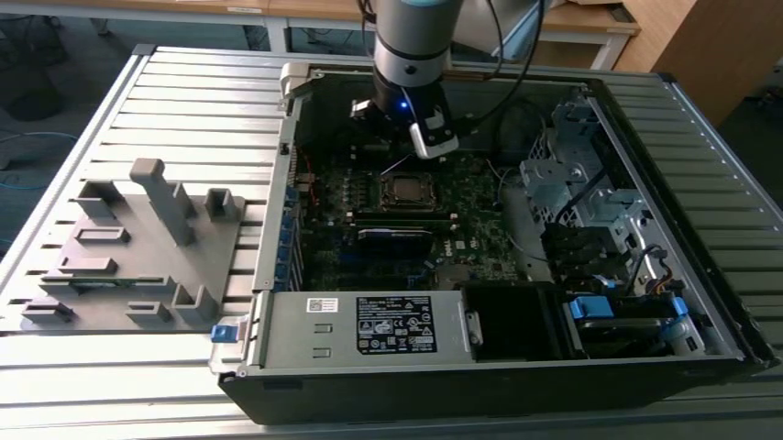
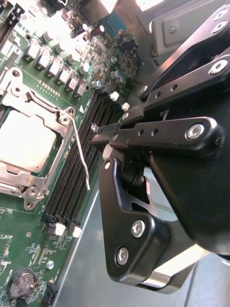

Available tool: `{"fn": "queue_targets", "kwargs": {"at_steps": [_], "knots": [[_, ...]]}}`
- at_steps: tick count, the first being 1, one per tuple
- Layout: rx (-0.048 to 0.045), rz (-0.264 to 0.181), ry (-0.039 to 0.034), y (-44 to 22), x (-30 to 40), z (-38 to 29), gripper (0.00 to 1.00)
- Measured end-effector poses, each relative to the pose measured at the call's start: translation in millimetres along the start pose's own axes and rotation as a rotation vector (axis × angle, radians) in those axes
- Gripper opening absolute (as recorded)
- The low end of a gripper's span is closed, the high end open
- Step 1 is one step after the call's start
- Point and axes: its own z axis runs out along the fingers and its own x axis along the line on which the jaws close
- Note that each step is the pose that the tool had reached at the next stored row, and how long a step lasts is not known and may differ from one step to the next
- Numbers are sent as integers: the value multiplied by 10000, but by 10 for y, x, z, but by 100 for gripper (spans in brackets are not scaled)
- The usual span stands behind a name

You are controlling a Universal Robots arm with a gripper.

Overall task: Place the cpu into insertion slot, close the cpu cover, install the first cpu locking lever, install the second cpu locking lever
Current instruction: 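Install the first cpu locking lever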

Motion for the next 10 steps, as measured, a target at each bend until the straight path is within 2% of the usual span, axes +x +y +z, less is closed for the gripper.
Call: {"fn": "queue_targets", "kwargs": {"at_steps": [10], "knots": [[9, 1, 0, 20, -83, 64, 10]]}}
